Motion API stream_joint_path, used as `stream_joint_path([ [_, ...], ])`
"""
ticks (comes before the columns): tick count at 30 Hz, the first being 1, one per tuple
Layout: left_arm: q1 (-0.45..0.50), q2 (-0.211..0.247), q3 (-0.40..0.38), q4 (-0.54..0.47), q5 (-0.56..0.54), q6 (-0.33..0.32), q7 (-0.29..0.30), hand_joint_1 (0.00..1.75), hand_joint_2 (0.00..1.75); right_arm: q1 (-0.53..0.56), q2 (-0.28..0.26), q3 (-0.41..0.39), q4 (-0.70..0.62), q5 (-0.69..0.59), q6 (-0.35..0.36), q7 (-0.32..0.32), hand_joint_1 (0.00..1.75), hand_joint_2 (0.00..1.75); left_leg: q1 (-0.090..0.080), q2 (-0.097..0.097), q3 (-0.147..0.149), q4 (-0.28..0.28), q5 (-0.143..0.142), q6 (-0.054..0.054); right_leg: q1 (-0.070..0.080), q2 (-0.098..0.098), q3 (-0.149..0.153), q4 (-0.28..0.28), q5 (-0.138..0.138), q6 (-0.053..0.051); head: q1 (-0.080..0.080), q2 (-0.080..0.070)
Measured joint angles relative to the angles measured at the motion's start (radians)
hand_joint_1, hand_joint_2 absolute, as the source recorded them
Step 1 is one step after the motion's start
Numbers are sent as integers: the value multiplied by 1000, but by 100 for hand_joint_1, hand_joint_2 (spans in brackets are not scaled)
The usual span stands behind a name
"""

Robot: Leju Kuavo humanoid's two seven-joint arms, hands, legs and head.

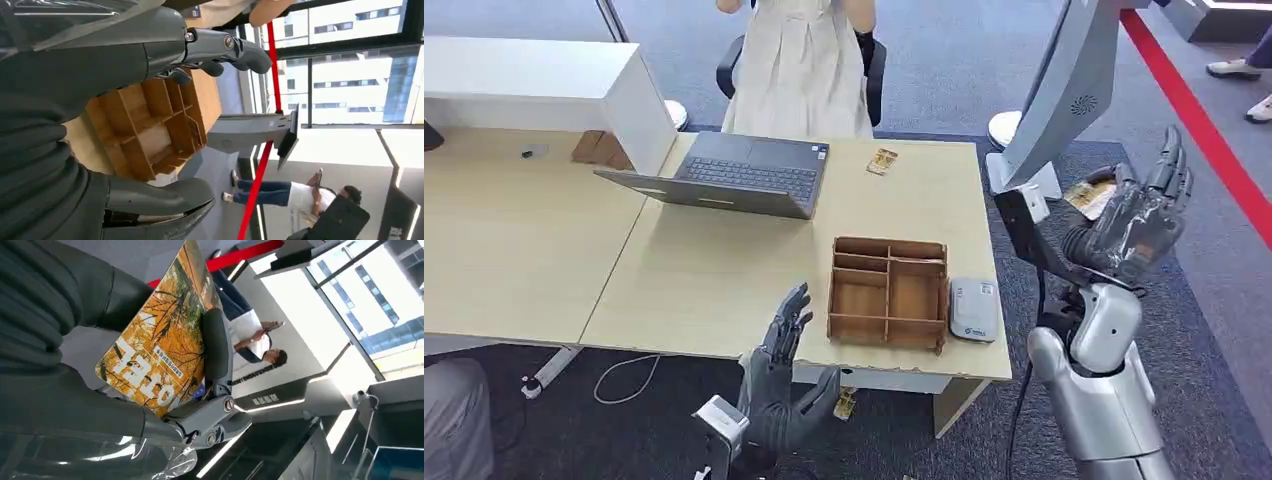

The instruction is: Pass the card to the sensor for recognition and then transmit it.

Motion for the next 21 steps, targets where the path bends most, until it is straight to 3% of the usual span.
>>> stream_joint_path([
  [6, -9, 0, -16, 8, 12, -36, -16, 0, 175, 3, -16, 1, -52, -14, 4, 1, 175, 175, 0, 0, -1, 0, 0, 0, 0, 0, 0, 0, 0, 0, 0, 0],
  [8, -20, -4, -27, 19, 26, -58, -34, 0, 175, -9, -17, 8, -64, -39, 34, -16, 175, 175, 0, 0, -1, 0, 0, 0, 0, 0, 0, 0, 0, 0, 0, 0],
  [15, -75, -39, -79, 82, 65, -161, -89, 0, 175, -135, -2, 110, -45, -131, 302, -90, 175, 175, 0, 0, -2, 0, 0, 0, 0, 0, 0, 1, 0, 0, 0, 0],
  [21, -111, -58, -119, 134, 78, -240, -102, 0, 175, -272, 20, 216, 56, -157, 444, -96, 175, 175, 1, -1, -2, 0, 0, 0, 0, -1, 0, 1, 0, 0, 0, 0],
])
